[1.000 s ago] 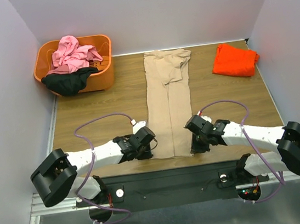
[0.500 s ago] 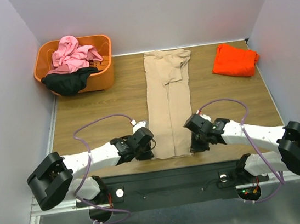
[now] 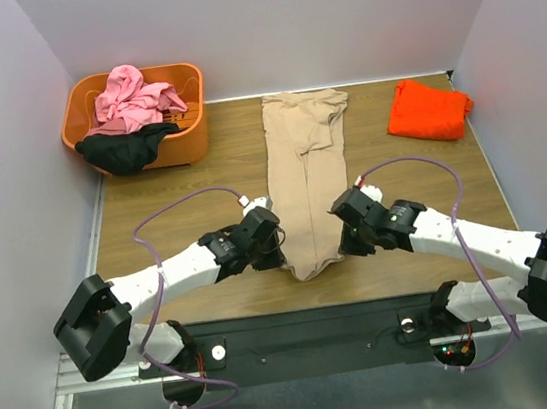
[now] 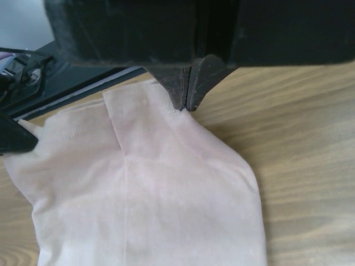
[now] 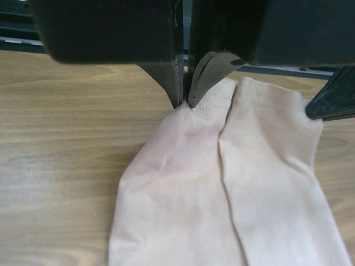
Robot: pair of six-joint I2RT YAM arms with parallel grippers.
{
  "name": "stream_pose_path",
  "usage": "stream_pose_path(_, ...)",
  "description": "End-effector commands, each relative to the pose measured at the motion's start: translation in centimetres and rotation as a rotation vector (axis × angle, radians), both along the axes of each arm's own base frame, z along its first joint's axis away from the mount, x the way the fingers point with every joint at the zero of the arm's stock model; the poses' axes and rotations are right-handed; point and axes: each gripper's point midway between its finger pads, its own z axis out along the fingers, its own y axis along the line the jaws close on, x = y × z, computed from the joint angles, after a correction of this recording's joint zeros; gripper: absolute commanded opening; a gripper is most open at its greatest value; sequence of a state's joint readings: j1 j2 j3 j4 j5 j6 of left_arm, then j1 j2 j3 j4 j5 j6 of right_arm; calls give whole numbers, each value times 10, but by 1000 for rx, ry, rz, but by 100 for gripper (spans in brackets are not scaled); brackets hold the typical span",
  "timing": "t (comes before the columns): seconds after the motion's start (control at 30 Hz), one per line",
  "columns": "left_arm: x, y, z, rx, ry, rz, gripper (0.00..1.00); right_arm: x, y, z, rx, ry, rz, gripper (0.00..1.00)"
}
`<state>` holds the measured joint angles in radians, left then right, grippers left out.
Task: Fold and stack the t-shirts
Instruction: Fold the tshirt
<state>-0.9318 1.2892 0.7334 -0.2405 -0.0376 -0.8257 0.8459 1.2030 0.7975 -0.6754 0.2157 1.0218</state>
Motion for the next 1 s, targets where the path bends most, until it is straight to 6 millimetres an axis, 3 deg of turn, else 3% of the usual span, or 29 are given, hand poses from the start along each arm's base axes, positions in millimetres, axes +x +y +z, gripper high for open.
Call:
stream_pose_path(0.0, 27, -4, 20, -8, -52, -3, 0, 25, 3, 21, -49, -90, -13, 0)
stream_pose_path(0.17, 55, -2, 26, -24, -66, -2, 0, 48, 3, 18, -114, -96, -11, 0)
stream_pose_path(0.37, 93, -7, 30, -13, -88, -27, 0, 88, -12, 26, -144, -104, -53, 0)
stream_pose_path(0.5, 126, -13, 40, -5, -117, -37, 0, 115, -19, 26, -181, -105, -53, 0)
stream_pose_path(0.53, 133, -9, 31, 19, -104, -41, 0, 120, -21, 20, -198, -91, -51, 0)
stream_pose_path(0.6, 151, -14, 34, 20, -113, -38, 0, 137, -25, 26, -200, -102, -62, 0)
stream_pose_path(0.63, 157, -14, 33, 23, -111, -40, 0, 142, -26, 18, -216, -84, -60, 0)
stream_pose_path(0.97, 234, -21, 37, 32, -116, -35, 0, 216, -41, 17, -233, -91, -67, 0)
